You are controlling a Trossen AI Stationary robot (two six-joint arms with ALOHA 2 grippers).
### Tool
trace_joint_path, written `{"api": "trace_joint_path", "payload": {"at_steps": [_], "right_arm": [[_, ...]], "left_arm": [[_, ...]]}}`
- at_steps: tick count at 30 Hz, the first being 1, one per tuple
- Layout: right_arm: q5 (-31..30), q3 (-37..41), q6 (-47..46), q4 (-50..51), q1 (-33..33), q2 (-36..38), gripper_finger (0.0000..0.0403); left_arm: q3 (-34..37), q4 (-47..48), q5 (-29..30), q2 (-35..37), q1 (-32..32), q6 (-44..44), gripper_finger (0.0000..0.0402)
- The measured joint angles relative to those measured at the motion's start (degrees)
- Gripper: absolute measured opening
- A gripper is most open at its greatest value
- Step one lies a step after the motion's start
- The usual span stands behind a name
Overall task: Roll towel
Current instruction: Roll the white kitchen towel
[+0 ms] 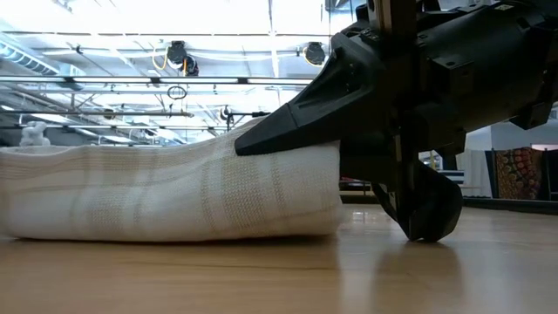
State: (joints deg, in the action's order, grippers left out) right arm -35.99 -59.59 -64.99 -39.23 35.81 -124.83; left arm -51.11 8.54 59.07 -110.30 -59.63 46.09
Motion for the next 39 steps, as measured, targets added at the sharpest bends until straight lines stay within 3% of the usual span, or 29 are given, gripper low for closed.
{"api": "trace_joint_path", "payload": {"at_steps": [7, 13, 20, 23, 28, 32, 39], "right_arm": [[0.07, 0.0, 0.46, -0.04, 0.02, 0.0, 0.0009], [0.22, -0.02, 1.11, 0.03, 0.35, -0.01, 0.0009], [1.05, 0.0, -0.05, -0.02, 1.36, 0.01, 0.0009], [5.26, -0.01, -1.46, -0.85, 1.79, 0.04, 0.0009], [13.42, -0.09, -2.44, -2.17, 2.1, 0.06, 0.0009], [17.33, -0.15, -2.58, -1.97, 2.12, 0.06, 0.0009], [16.94, -0.24, -1.24, -0.1, 2.1, 0.1, 0.0009]], "left_arm": [[0.02, 0.23, 1.98, -1.97, 5.06, -0.53, 0.0138], [0.0, -0.36, 1.46, 1.82, 4.73, 0.27, 0.0015], [-0.02, -3.46, -6.57, 3.32, 3.36, 10.76, 0.0006], [-0.02, -9.78, -9.5, 3.32, 2.26, 12.08, 0.0006], [-0.07, -17.4, -9.44, 3.34, 1.53, 12.12, 0.0006], [-0.08, -13.92, -10.47, 3.34, 3.29, 16.52, 0.0006], [-0.07, -9.53, -13.75, 0.98, 6.65, 20.13, 0.0006]]}}
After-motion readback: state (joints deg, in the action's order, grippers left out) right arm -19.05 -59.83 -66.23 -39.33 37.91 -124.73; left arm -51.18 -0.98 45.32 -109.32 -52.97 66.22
